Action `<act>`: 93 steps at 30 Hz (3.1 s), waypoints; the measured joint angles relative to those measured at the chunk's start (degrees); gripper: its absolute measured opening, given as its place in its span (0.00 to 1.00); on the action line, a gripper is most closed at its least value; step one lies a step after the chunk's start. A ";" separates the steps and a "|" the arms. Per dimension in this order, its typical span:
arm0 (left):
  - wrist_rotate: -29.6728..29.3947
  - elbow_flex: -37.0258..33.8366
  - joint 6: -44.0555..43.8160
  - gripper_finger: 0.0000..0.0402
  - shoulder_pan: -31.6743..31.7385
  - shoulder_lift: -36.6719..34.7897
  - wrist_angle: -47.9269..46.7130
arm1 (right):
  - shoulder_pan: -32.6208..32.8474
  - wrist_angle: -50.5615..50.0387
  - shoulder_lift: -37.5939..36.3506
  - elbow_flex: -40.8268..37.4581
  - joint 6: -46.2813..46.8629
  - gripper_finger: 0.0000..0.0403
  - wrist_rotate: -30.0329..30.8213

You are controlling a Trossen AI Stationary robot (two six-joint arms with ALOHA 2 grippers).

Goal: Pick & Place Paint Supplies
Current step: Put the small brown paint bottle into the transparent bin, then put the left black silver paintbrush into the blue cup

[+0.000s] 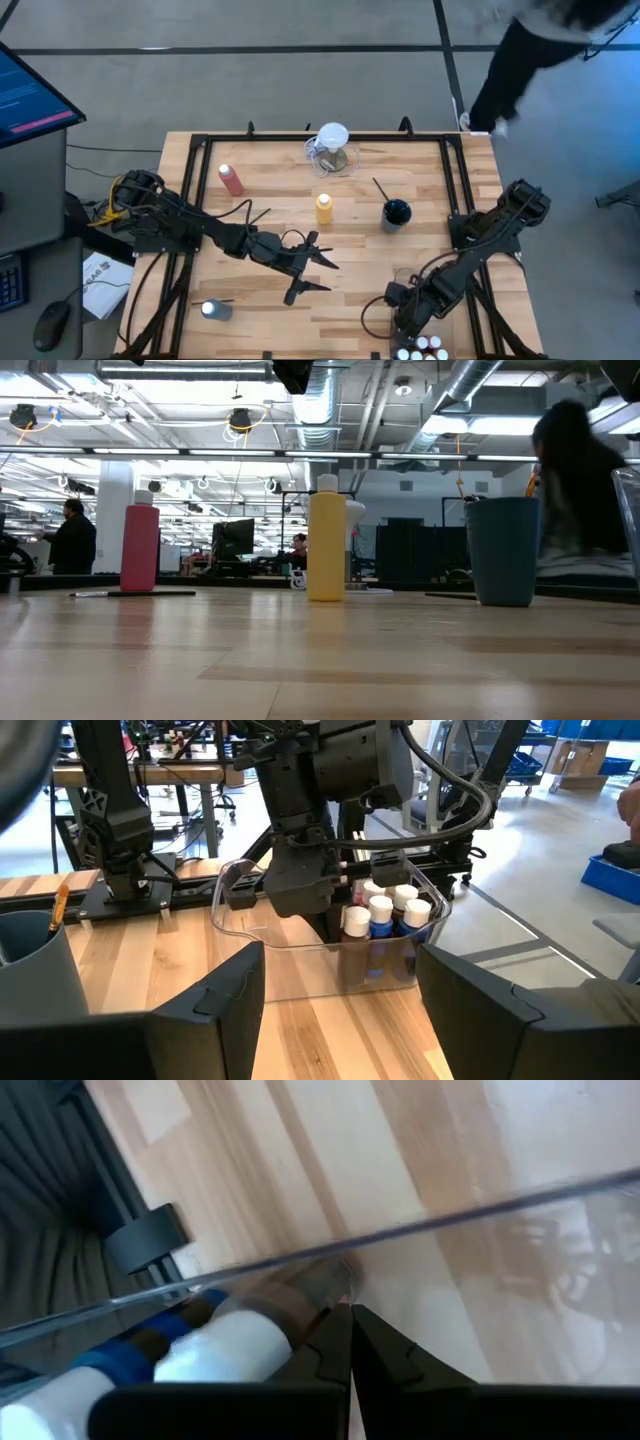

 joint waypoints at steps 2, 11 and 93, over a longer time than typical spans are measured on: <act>-0.01 0.00 0.00 0.54 0.00 0.00 0.01 | 0.00 1.27 0.00 0.00 -0.47 0.00 -0.27; 0.00 0.00 0.00 0.54 -0.01 0.00 0.01 | -0.02 0.79 0.00 0.00 -0.95 0.00 -0.96; 0.19 0.00 -0.40 0.54 -0.59 0.00 -1.11 | -2.93 -12.51 -20.09 11.21 -19.17 0.00 18.63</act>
